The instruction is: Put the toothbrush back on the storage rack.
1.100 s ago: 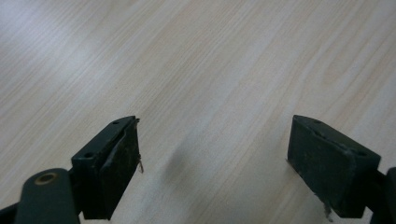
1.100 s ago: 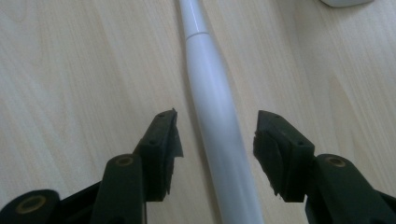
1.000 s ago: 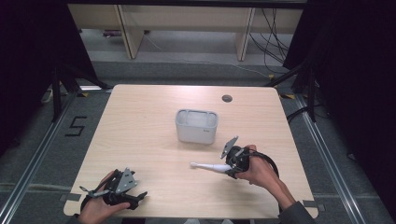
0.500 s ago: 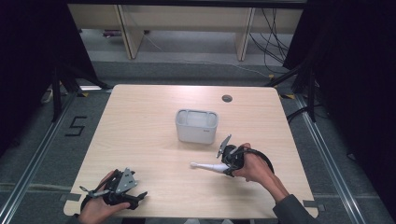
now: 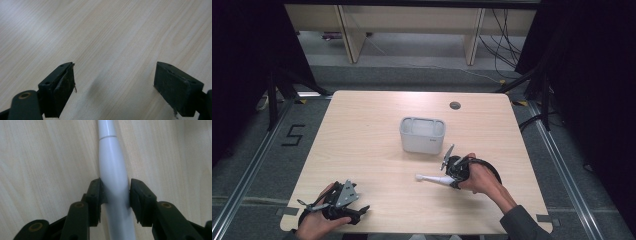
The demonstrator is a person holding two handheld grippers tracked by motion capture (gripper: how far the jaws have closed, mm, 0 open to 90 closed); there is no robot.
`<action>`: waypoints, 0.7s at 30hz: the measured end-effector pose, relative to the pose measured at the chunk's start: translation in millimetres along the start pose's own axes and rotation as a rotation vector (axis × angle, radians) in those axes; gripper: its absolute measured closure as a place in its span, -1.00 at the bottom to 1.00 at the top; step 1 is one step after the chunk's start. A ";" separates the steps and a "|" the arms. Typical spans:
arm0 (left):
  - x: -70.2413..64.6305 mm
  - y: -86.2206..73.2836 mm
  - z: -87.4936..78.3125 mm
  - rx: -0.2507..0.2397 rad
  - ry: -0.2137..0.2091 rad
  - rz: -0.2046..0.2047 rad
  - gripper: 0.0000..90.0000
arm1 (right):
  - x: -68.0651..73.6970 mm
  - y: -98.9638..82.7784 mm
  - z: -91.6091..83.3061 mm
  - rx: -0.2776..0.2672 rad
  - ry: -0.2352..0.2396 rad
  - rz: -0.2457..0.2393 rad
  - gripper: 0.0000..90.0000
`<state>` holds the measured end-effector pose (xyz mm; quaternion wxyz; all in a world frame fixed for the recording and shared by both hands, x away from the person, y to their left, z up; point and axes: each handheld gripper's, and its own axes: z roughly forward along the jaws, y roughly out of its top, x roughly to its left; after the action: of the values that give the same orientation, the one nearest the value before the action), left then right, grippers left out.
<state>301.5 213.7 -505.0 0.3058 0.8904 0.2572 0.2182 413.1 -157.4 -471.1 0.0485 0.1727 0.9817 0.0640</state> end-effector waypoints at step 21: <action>-0.2 0.1 0.1 0.001 0.000 0.002 -0.63 | 0.5 7.4 5.1 0.083 0.019 -0.032 0.46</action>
<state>301.4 213.5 -505.1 0.3051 0.8907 0.2566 0.2183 415.7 -149.8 -475.1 0.0331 0.1584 0.9865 0.0243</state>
